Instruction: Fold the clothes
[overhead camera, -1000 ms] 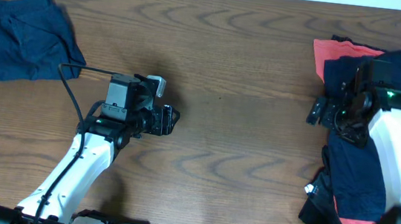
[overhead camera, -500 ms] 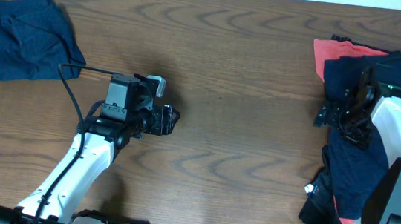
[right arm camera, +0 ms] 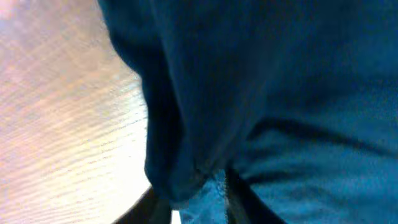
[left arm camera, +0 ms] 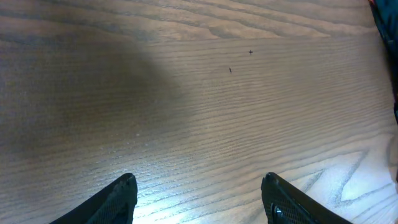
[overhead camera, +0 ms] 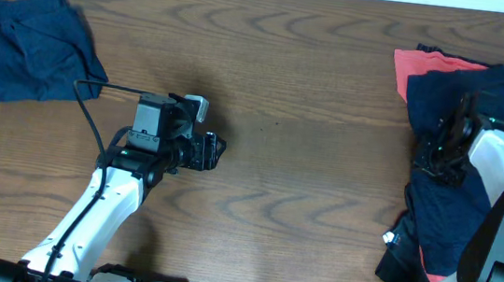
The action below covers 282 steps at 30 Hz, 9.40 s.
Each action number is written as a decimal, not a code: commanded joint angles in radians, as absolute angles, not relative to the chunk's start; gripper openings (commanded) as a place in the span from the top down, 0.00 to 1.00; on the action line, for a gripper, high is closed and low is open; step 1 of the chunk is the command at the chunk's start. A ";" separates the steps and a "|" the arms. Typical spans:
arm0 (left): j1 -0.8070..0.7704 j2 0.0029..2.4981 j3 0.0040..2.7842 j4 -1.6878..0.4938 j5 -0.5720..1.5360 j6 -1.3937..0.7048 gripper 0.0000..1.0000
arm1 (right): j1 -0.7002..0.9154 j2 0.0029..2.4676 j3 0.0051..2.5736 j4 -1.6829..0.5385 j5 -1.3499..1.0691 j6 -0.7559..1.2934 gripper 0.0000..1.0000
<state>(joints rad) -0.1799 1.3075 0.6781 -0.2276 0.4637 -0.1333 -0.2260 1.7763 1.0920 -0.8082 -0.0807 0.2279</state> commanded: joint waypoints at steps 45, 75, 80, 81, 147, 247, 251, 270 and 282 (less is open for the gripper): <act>-0.183 1.313 0.702 -0.226 0.459 -0.129 0.34 | -0.008 1.097 1.113 -0.937 -0.009 0.203 0.98; -0.183 1.313 0.702 -0.227 0.459 -0.129 0.35 | 0.756 1.362 1.112 -0.794 -0.009 0.156 0.99; -0.183 1.313 0.702 -0.227 0.459 -0.129 0.35 | 0.820 1.386 1.113 -0.769 -0.008 0.156 0.99; -0.183 1.313 0.702 -0.227 0.459 -0.129 0.35 | 0.826 1.386 1.113 -0.765 -0.008 0.155 0.99; -0.370 1.843 0.826 0.224 0.696 -0.317 0.21 | 0.624 1.176 1.462 -1.139 0.071 0.265 0.01; 0.010 1.172 0.881 -1.038 0.447 -0.094 0.34 | 0.214 1.599 1.441 -1.172 -0.008 0.355 0.01; -0.057 1.172 0.842 -1.038 0.432 -0.132 0.37 | 0.137 1.599 1.443 -1.166 -0.023 0.328 0.01; -0.163 1.146 0.655 -0.978 0.406 -0.208 0.46 | -0.024 1.601 1.304 -1.337 -0.151 0.265 0.01; -0.163 1.147 0.573 -0.911 0.407 -0.246 0.42 | 0.015 1.601 0.947 -1.154 -0.249 0.264 0.01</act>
